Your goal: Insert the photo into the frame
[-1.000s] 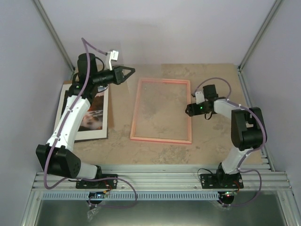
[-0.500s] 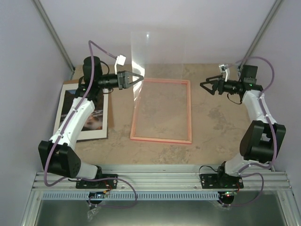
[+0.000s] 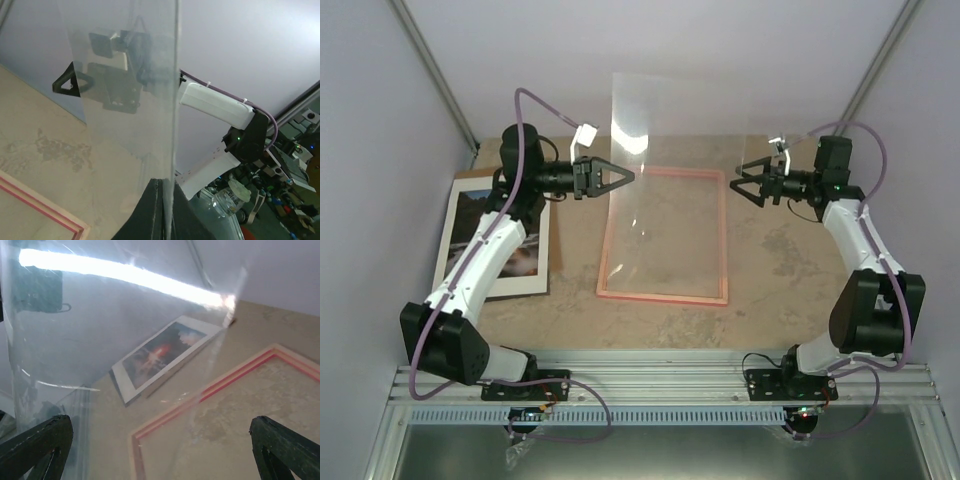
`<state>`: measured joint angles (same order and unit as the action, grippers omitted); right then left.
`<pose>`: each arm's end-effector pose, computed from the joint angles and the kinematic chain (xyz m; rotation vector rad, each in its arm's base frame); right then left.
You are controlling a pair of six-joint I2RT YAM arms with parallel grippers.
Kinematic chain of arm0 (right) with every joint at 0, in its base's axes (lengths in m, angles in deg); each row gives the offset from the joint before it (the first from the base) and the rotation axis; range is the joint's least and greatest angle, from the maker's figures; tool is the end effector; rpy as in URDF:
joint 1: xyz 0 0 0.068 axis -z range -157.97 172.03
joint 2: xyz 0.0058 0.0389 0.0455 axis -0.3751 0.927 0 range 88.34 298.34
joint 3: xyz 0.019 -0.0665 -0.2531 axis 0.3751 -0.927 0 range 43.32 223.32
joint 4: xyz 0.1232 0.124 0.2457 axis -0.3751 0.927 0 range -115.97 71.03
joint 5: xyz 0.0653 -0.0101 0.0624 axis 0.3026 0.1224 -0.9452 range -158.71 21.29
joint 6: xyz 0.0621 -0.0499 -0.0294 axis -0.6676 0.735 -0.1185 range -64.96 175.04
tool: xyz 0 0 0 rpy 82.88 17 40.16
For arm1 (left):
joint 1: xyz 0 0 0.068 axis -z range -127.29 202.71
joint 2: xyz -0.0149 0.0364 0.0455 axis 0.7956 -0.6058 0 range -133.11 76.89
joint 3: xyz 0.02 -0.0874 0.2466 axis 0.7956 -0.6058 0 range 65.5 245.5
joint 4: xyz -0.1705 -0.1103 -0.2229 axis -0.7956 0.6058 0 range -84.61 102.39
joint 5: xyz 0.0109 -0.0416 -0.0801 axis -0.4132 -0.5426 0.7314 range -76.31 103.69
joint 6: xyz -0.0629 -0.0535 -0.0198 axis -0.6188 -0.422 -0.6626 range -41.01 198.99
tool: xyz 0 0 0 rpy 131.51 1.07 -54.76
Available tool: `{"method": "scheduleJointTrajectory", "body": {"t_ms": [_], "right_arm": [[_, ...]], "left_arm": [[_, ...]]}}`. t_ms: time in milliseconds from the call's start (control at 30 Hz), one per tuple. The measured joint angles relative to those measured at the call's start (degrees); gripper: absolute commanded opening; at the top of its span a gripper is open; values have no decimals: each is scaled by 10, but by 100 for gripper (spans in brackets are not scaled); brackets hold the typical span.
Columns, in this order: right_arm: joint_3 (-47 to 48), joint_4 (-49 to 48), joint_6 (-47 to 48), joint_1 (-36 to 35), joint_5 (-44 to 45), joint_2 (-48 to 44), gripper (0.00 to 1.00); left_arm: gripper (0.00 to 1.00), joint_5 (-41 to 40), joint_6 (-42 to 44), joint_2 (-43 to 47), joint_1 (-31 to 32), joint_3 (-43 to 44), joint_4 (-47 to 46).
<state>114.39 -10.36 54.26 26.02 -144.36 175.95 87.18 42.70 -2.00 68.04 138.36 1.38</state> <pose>0.3844 0.0457 0.2929 -0.6780 1.7813 1.3321 0.3267 -0.1637 0.3880 0.8008 1.6939 -1.6604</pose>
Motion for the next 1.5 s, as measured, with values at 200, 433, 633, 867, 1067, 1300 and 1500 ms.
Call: {"method": "scheduleJointTrajectory", "body": {"t_ms": [200,433,633,867,1067,1300,1500], "right_arm": [[-42,-21,-28,-19,-23,-4,55],[-81,-48,-81,-37,-35,-48,1],[-116,-86,-135,-39,-5,-61,1],[-126,-122,-203,-96,64,7,1],[-99,-130,-239,-126,117,121,0],[-54,-110,-241,-143,160,203,1],[16,-75,-216,-146,199,279,1]], "left_arm": [[0,11,-12,0,1,-18,-27],[0,-59,82,-7,-4,3,87],[0,-183,155,-43,-9,15,186],[0,-342,227,-130,-9,46,281],[0,-422,276,-226,-12,91,342],[31,-441,295,-331,-35,140,365],[48,-453,297,-396,-67,182,365]]}}
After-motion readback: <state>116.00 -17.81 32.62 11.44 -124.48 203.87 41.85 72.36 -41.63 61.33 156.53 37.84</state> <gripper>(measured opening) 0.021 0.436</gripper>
